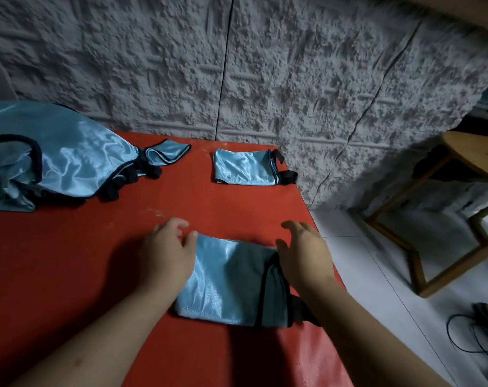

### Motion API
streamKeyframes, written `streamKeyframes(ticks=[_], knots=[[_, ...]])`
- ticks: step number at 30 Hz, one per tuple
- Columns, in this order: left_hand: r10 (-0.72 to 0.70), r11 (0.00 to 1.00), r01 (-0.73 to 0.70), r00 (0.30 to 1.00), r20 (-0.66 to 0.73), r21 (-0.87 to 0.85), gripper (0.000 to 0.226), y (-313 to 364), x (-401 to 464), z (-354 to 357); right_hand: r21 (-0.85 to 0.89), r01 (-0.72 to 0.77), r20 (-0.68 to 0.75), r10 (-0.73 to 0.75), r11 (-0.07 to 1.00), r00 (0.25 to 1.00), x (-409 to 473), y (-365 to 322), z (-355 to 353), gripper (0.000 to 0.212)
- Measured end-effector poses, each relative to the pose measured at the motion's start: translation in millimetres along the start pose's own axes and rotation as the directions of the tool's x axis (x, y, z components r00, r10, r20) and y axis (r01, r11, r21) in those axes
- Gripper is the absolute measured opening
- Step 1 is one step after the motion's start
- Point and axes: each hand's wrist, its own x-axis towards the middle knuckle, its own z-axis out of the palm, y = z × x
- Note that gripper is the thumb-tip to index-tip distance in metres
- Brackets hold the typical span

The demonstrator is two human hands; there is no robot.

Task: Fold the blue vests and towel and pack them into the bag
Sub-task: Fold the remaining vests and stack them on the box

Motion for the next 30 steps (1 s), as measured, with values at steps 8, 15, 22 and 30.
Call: streamKeyframes(ticks=[8, 15, 22, 30], knots=[[0.394, 0.729, -0.579, 0.791, 0.469, 0.364, 0.058, -19.6, -70.9, 36.2, -0.139, 0.395, 0.230, -0.359, 0.908, 0.905, -81.1, -9.3, 60.2, 0.054], [0.197, 0.762, -0.484, 0.807, 0.557, 0.431, 0.084, -16.7, -67.3, 28.8, -0.224, 0.043, 0.163, -0.007, 0.974, 0.987, -86.3, 55.2, 19.8, 0.067], [0.474, 0.774, -0.625, 0.679, 0.560, 0.103, 0.058, 14.8, -69.4, -2.3, 0.208, -0.091, 0.232, 0.042, 0.974, 0.972, -123.4, 26.5, -29.6, 0.008], [0.583, 0.731, -0.680, 0.574, 0.575, -0.063, 0.016, -8.6, -78.3, 9.7, 0.079, -0.218, 0.280, 0.189, 0.973, 0.941, -136.1, -4.4, 19.4, 0.052]])
